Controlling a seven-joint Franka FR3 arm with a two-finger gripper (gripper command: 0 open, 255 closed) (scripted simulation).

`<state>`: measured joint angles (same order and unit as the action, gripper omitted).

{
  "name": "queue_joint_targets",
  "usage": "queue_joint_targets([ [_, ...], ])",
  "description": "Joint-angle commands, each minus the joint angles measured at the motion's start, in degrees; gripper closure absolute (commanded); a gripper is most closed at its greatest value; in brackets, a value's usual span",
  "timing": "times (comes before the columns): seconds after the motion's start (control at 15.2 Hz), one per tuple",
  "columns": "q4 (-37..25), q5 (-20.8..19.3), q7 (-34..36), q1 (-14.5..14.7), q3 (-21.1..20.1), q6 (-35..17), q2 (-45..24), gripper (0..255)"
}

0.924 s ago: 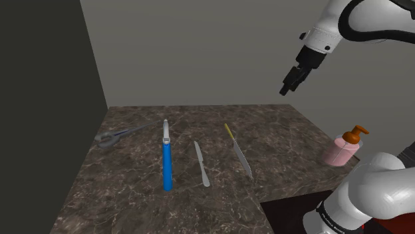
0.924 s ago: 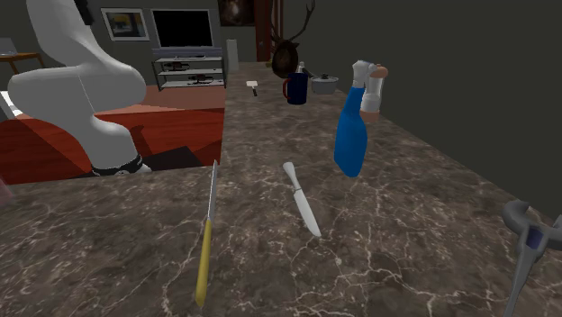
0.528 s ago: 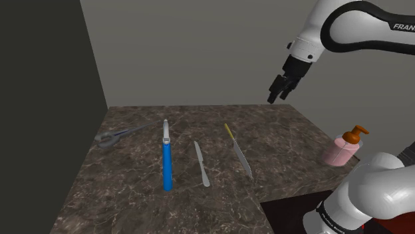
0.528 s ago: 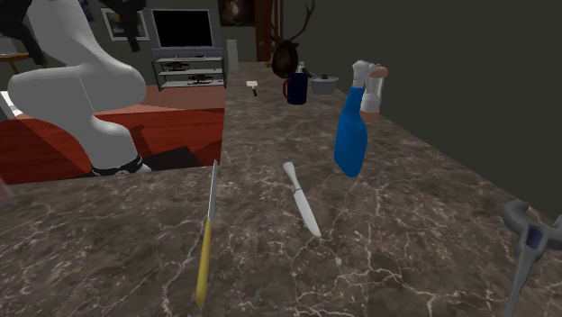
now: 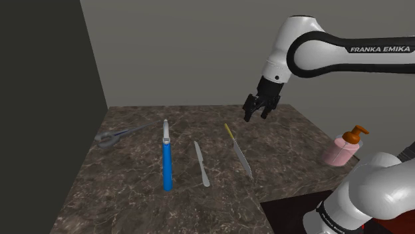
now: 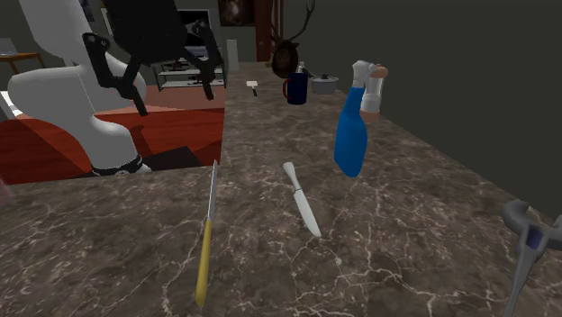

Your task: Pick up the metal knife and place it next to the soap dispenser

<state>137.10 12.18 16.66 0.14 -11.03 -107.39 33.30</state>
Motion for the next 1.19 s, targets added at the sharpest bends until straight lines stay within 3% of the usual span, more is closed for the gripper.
queue_joint_targets([
  [0.0,-0.68,1.24,3.72,0.03,-2.04,-2.16,-3.55,0],
  [0.53,-4.24,4.46,18.02,0.50,-9.32,-10.65,-18.03,0],
  [1.12,-12.49,3.31,32.97,1.97,-13.91,-18.56,-36.25,0],
])
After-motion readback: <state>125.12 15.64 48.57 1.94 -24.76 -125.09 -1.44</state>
